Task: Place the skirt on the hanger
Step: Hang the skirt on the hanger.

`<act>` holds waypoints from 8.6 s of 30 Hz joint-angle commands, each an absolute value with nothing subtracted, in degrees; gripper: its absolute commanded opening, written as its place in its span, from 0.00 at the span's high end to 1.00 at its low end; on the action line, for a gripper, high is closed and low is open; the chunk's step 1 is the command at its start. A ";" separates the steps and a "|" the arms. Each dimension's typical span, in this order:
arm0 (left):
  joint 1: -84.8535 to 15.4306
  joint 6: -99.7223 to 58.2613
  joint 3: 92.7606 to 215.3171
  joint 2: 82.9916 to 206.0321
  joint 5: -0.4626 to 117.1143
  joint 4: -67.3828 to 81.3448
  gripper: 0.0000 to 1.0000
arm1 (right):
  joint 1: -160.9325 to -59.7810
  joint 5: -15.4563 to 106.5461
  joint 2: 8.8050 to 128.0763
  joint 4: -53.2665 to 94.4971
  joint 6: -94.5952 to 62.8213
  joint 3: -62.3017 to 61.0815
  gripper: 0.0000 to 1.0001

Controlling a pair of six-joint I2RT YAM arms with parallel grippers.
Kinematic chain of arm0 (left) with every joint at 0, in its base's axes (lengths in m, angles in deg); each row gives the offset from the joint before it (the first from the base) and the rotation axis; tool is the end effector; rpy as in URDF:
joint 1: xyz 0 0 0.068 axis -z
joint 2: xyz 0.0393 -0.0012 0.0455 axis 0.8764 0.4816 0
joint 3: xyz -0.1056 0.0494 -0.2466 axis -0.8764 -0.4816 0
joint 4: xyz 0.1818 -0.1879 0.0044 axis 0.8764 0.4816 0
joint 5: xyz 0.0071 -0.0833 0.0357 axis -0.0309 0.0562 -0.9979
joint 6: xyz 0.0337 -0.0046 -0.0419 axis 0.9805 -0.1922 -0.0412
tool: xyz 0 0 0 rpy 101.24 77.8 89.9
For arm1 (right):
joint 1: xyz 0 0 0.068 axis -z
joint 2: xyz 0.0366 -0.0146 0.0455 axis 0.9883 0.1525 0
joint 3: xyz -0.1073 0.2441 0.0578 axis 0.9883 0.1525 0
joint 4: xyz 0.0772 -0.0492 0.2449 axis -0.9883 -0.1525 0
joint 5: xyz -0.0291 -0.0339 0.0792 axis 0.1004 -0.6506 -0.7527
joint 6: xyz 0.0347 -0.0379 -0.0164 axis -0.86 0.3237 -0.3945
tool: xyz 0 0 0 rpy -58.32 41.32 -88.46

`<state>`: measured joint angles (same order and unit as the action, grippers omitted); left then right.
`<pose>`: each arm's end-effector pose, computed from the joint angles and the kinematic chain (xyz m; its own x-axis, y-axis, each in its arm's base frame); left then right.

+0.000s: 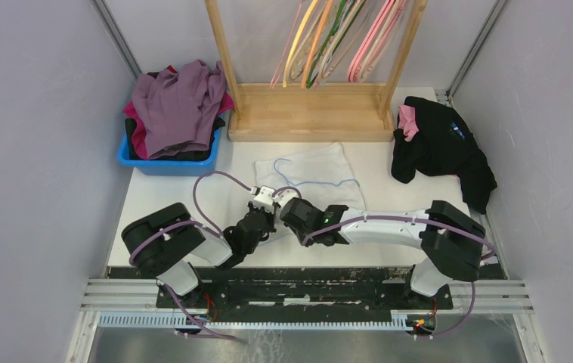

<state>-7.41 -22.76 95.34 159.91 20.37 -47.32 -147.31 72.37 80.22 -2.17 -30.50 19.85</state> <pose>0.1525 -0.1784 0.1141 -0.3057 0.0716 -0.9494 0.3661 0.9293 -0.0478 0.1388 0.2840 0.1807 -0.6222 -0.5518 -0.5553 -0.6140 0.7840 -0.0910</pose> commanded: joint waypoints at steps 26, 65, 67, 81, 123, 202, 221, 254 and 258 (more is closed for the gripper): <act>-5.34 -11.17 102.60 158.65 17.37 -51.57 0.97 | -138.39 44.58 57.81 -3.48 -32.08 27.38 0.99; -8.08 -12.85 99.16 149.98 22.76 -49.90 0.97 | -133.82 52.76 59.84 -9.97 -32.49 26.45 0.53; -8.10 -13.03 99.30 148.82 23.17 -49.12 0.97 | -133.13 52.15 58.62 -10.07 -32.79 26.14 0.53; -8.08 -12.56 99.90 147.95 23.49 -48.38 0.97 | -141.69 43.52 57.91 -4.11 -31.50 25.25 0.62; -8.12 -11.75 100.83 151.99 22.12 -50.65 0.97 | -154.17 61.46 81.94 12.65 -37.32 27.44 0.96; -8.05 -3.02 111.00 139.07 22.75 -39.85 0.97 | -141.00 55.90 39.46 -5.32 -41.54 22.55 0.29; -8.12 5.47 114.66 122.95 18.19 -34.93 0.97 | -140.92 64.68 28.37 -17.31 -38.72 17.53 0.09; -9.99 17.16 129.63 122.52 14.29 -35.45 0.97 | -140.91 63.55 26.70 -17.19 -39.09 19.37 0.08; -13.65 15.76 133.08 124.37 16.43 -34.08 0.97 | -140.89 63.90 25.53 -17.85 -39.03 19.72 0.08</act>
<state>-10.67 13.57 127.80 124.15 14.25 -28.83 -141.11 63.38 27.08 -18.78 -39.22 19.87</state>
